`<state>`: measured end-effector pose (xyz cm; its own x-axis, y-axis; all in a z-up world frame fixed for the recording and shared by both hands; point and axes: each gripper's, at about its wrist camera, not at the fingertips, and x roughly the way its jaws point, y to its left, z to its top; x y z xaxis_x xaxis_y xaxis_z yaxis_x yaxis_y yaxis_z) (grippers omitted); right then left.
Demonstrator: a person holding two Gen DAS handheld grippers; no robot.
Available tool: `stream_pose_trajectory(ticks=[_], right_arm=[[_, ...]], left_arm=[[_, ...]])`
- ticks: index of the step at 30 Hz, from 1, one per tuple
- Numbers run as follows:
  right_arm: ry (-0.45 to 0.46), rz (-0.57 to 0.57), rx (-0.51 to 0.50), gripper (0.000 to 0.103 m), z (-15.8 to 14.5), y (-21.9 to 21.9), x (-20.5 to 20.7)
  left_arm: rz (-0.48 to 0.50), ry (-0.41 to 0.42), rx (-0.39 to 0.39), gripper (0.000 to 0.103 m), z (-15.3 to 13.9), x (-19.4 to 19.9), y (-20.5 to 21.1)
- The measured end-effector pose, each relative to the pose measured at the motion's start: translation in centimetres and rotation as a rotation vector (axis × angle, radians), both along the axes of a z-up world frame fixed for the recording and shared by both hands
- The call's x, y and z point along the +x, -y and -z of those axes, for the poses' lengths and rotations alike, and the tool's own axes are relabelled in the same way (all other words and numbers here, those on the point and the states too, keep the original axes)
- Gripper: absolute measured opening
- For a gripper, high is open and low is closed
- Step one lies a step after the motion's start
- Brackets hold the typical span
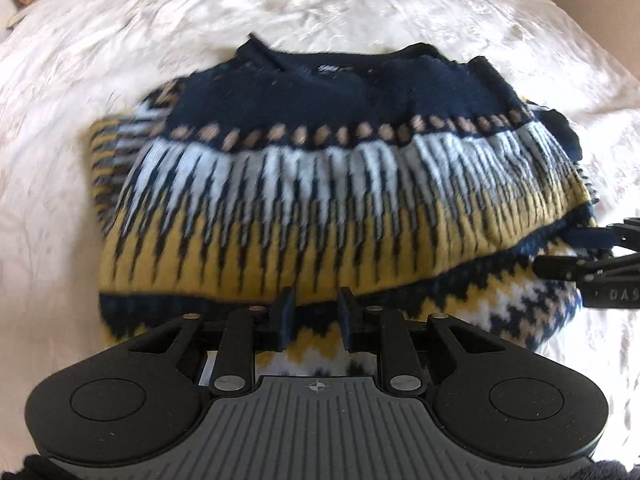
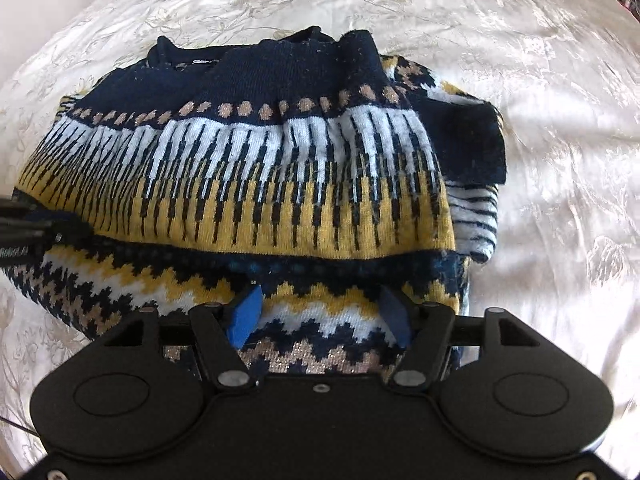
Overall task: Fold small clothes
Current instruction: 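Lay the fold down, open both grippers and press the sweater flat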
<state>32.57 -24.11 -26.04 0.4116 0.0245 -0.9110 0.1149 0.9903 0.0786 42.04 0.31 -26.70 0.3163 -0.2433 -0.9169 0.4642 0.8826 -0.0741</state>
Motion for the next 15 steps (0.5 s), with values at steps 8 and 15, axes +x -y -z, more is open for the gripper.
stream_pose_trajectory(ticks=[8, 15], right_arm=[[-0.034, -0.039, -0.026, 0.1, 1.0, -0.8, 0.3], [-0.057, -0.03, -0.033, 0.103, 1.3, -1.1, 1.1]], left_arm=[[-0.024, -0.034, -0.085, 0.036, 0.7, 0.0, -1.9], [0.057, -0.089, -0.161, 0.093, 1.6, 0.0, -0.4]])
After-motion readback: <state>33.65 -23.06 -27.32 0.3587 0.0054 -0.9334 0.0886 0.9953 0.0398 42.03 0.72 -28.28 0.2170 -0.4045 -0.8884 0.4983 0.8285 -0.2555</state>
